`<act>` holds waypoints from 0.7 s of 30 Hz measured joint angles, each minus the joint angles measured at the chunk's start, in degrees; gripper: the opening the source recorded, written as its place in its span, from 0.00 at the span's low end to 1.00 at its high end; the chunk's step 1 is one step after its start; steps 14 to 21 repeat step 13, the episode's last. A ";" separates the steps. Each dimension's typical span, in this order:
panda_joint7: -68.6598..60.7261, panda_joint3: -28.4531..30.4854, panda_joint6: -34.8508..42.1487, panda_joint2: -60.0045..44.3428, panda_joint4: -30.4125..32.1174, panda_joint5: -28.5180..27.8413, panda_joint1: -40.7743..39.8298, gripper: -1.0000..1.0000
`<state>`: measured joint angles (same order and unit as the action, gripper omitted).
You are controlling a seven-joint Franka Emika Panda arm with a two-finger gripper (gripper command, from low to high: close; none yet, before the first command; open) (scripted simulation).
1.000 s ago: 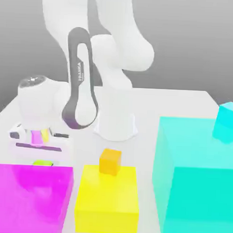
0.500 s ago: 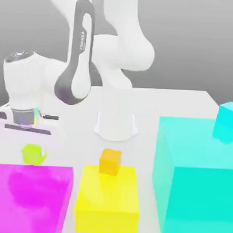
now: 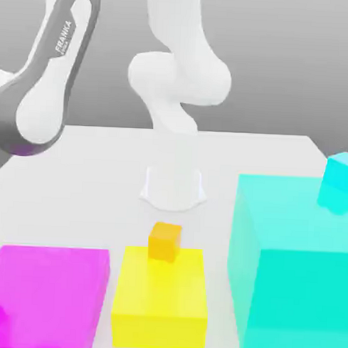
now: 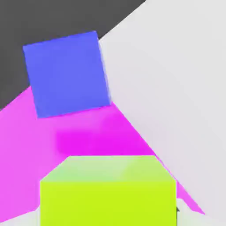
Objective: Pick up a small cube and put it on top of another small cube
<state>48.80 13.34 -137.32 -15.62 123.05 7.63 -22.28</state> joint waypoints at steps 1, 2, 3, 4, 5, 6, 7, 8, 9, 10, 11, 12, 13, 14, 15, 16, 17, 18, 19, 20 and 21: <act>2.15 0.21 1.31 -0.69 -2.06 -0.15 0.43 0.00; 4.32 0.33 2.58 -1.35 -4.12 -0.35 0.80 0.00; 6.51 0.40 3.83 -2.01 -6.15 -0.60 1.15 0.00; 8.80 0.64 5.27 -2.58 -8.31 -0.86 1.70 0.00; 10.22 0.57 5.41 -3.62 -9.61 -0.85 1.90 0.00; 10.67 0.47 4.27 -5.17 -10.03 -0.43 1.97 0.00; 10.64 0.24 2.47 -6.98 -10.01 0.16 1.88 0.00; 10.47 -0.01 0.71 -8.60 -9.82 0.70 1.73 1.00; 10.47 -0.01 0.71 -8.60 -9.82 0.70 1.73 1.00; 10.47 -0.01 0.71 -8.60 -9.82 0.70 1.73 1.00; 10.47 -0.01 0.71 -8.60 -9.82 0.70 1.73 1.00; 10.47 -0.01 0.71 -8.60 -9.82 0.70 1.73 1.00; 10.47 -0.01 0.71 -8.60 -9.82 0.70 1.73 1.00; 10.47 -0.01 0.71 -8.60 -9.82 0.70 1.73 1.00; 10.47 -0.01 0.71 -8.60 -9.82 0.70 1.73 1.00; 10.47 -0.01 0.71 -8.60 -9.82 0.70 1.73 1.00; 10.47 -0.01 0.71 -8.60 -9.82 0.70 1.73 1.00; 10.47 -0.01 0.71 -8.60 -9.82 0.70 1.73 1.00; 10.47 -0.01 0.71 -8.60 -9.82 0.70 1.73 1.00; 10.47 -0.01 0.71 -8.60 -9.82 0.70 1.73 1.00; 10.47 -0.01 0.71 -8.60 -9.82 0.70 1.73 1.00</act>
